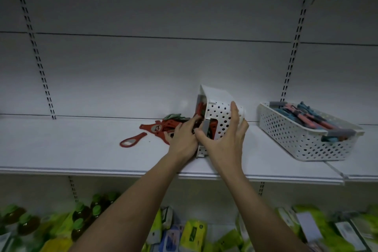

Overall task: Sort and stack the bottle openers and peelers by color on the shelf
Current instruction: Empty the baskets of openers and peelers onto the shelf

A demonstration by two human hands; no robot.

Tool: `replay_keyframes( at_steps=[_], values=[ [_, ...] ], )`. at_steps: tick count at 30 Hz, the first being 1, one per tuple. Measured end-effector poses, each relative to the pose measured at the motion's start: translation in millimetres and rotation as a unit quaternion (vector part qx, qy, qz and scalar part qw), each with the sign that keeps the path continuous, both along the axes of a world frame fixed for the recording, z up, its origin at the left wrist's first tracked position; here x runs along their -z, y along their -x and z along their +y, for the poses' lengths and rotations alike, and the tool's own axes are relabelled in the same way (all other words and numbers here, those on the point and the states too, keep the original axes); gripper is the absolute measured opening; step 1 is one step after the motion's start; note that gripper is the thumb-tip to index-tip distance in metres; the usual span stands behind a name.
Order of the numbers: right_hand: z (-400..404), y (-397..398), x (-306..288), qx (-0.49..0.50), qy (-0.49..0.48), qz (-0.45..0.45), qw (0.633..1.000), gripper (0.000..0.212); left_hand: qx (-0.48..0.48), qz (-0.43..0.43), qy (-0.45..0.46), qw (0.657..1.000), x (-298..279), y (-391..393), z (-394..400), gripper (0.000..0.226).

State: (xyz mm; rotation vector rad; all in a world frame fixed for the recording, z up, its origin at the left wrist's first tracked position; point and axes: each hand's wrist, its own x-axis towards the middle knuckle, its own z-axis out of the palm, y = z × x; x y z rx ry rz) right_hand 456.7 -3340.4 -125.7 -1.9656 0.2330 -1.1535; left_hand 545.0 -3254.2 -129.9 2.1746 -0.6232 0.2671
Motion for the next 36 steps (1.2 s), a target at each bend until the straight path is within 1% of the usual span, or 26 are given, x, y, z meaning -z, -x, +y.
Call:
replay_keyframes(
  at_steps=[2,5,7,10,12,14,16,20,21,22,24,26,28,30,31,33,35,36],
  values=[
    [-3.8,-0.6,2.5,-0.004,0.002,-0.008,1.0,0.108,-0.017,0.001,-0.015,1.0,-0.8,0.2,-0.4,0.041],
    [-6.3,0.3,7.2,-0.022,-0.004,-0.011,1.0,0.108,-0.034,0.003,0.014,0.999,2.0,3.5,2.5,0.033],
    [-6.9,0.1,8.3,-0.03,-0.009,-0.013,0.999,0.108,-0.038,0.005,0.029,0.999,7.7,-0.1,3.0,0.033],
    [-7.1,-0.5,8.3,-0.03,-0.005,-0.017,0.999,0.108,0.005,-0.007,0.107,0.994,14.5,-6.1,3.5,0.036],
    [-7.3,-0.5,8.1,-0.031,-0.002,-0.02,0.999,0.109,-0.006,-0.035,0.132,0.991,16.0,-9.0,4.3,0.036],
    [-7.1,-0.6,8.4,-0.031,-0.004,-0.019,0.999,0.109,-0.033,-0.059,0.123,0.99,16.8,-11.7,5.0,0.038],
    [-6.6,-0.3,8.6,-0.032,-0.009,-0.016,0.999,0.108,-0.06,-0.064,0.106,0.991,17.6,-13.0,4.7,0.037],
    [-7.1,1.1,9.1,-0.033,-0.009,-0.016,0.999,0.107,-0.106,-0.042,0.101,0.988,14.2,-11.9,7.7,0.037],
    [-7.3,1.6,8.5,-0.035,-0.01,-0.015,0.999,0.107,-0.109,-0.036,0.082,0.99,11.4,-9.7,9.3,0.039],
    [-7.2,2.2,8.0,-0.037,-0.011,-0.012,0.999,0.107,-0.113,-0.029,0.042,0.992,8.0,-6.1,11.3,0.04],
    [-7.4,3.3,7.0,-0.038,-0.011,-0.011,0.999,0.107,-0.118,-0.027,-0.062,0.991,2.5,0.5,16.3,0.04],
    [-7.4,3.9,6.4,-0.038,-0.011,-0.012,0.999,0.108,-0.091,-0.036,-0.142,0.985,2.3,2.6,22.9,0.04],
    [-6.5,4.3,5.8,-0.042,-0.014,-0.012,0.999,0.107,-0.06,-0.043,-0.218,0.973,5.4,-0.1,29.5,0.054],
    [-6.7,5.7,4.5,-0.047,-0.019,-0.011,0.999,0.106,-0.048,-0.058,-0.287,0.955,6.6,-3.6,35.8,0.059],
    [-8.0,7.3,3.0,-0.05,-0.019,-0.012,0.999,0.105,-0.045,-0.069,-0.307,0.948,6.6,-5.2,40.0,0.058],
    [-14.3,11.9,-0.9,-0.055,-0.017,-0.012,0.998,0.104,-0.037,-0.087,-0.319,0.943,5.5,-6.3,48.5,0.055],
    [-22.4,16.5,-4.7,-0.055,-0.014,-0.009,0.998,0.102,-0.043,-0.128,-0.301,0.944,4.9,-6.6,53.1,0.055],
    [-25.5,18.0,-5.9,-0.055,-0.011,-0.007,0.998,0.102,-0.047,-0.161,-0.274,0.947,3.4,-4.6,51.7,0.058]
  ],
)
